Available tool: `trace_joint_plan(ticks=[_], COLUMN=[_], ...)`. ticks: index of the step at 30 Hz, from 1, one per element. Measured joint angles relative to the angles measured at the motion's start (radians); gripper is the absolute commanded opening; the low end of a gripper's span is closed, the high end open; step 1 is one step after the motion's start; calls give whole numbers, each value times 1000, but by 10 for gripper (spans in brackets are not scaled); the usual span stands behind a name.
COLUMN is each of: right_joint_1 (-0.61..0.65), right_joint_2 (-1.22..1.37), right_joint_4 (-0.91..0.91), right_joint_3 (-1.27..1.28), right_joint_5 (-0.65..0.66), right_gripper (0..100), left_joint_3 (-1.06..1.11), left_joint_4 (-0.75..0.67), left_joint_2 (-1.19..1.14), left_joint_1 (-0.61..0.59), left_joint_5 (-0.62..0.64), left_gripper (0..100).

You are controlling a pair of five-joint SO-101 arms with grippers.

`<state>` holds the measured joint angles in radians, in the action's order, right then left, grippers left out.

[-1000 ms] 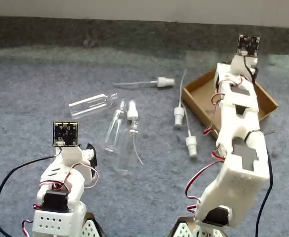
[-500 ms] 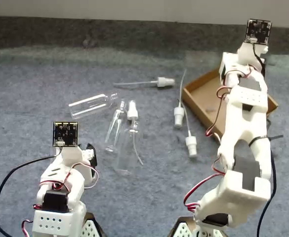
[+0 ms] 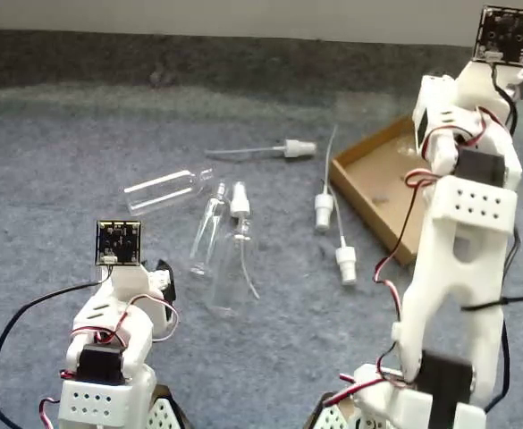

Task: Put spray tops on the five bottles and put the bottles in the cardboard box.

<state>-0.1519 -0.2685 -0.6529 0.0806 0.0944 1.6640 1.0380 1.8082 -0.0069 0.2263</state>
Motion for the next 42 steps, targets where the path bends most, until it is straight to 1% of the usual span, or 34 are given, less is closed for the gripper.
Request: trace_joint_plan(ticks=[3,5,12,18,23,25,28,30,34,38,42], right_joint_1=[18,46,187,328,439,480,528,563,669,775,835], right_joint_2=[-92,-150,-325,-399,-408,-408,-408,-410,-410,-410,-410], right_joint_4=[-49,-100,-319,-523,-667,-720,-789,-793,-776,-658,-516], right_joint_3=[0,0,0,0,0,0,0,12,138,330,519], right_joint_5=[0,0,0,0,0,0,0,0,0,0,0], right_gripper=[319,319,318,317,316,293,224,193,188,188,188], left_joint_3=[0,0,0,0,0,0,0,0,0,0,0], left_joint_4=[0,0,-18,-25,-26,-26,-26,-26,-26,-26,-26], left_joint_2=[0,0,0,0,0,0,0,0,0,0,0], left_joint_1=[-2,-26,-55,-55,-55,-55,-55,-55,-55,-55,-55], left_joint_5=[0,0,0,0,0,0,0,0,0,0,0], left_gripper=[5,5,5,5,5,5,5,5,5,5,5])
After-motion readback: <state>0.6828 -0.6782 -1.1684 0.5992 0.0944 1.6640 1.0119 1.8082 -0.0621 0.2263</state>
